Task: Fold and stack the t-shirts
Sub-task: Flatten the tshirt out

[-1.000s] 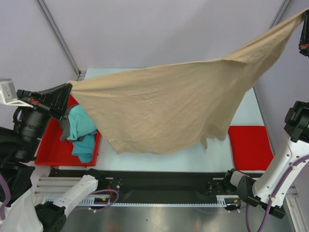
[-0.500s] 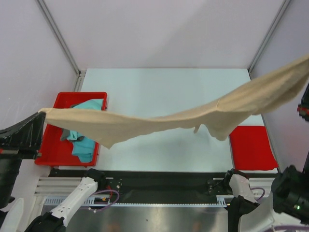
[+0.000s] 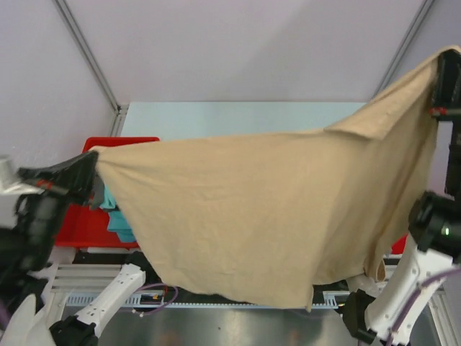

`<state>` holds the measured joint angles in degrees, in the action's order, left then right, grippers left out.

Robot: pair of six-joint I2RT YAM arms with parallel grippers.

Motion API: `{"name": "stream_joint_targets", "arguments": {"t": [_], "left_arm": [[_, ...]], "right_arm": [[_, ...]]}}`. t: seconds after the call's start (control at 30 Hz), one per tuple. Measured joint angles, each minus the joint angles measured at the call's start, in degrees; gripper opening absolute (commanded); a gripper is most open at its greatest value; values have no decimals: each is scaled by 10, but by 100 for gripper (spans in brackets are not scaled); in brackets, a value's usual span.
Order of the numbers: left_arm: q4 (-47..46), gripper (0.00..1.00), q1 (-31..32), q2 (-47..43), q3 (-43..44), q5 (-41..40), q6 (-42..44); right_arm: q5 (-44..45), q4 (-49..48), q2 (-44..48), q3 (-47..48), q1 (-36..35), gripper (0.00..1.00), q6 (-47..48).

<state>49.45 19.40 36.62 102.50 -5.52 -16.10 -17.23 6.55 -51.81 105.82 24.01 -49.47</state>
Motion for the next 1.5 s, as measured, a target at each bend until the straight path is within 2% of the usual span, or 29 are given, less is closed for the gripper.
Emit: {"name": "stream_joint_targets", "arguments": {"t": [0.1,0.23,0.4,0.5,0.6,0.7,0.8,0.93,1.23,1.5], "left_arm": [[-39,1,0,10,-105,-15,-3],[-90,0,0,47,-265,-45,-3],[-154,0,-7,143,-378,-81,14],[-207,0,-41,216,-407,-76,21],[-249,0,-82,302,-399,-74,23],[-266,0,-114,421,-346,-75,28],[-275,0,-129,526,-279,-75,38],[-274,0,-133,617,-209,-78,49],[-270,0,-134,675,-158,-57,52],[-265,0,-134,664,-156,-27,44]], "right_arm": [[-12,-37,-30,-99,-4,0,-15],[-9,-79,-108,-212,-58,0,-14],[3,-87,-257,-252,-133,0,23],[-3,-95,-349,-247,-153,0,43],[-15,-111,-449,-209,-156,0,55],[-39,-112,-571,-134,-158,0,61],[-65,-100,-683,-24,-161,0,64],[-92,-72,-775,82,-167,0,70],[-124,-33,-845,183,-167,0,80],[-133,-36,-846,236,-155,0,75]]}}
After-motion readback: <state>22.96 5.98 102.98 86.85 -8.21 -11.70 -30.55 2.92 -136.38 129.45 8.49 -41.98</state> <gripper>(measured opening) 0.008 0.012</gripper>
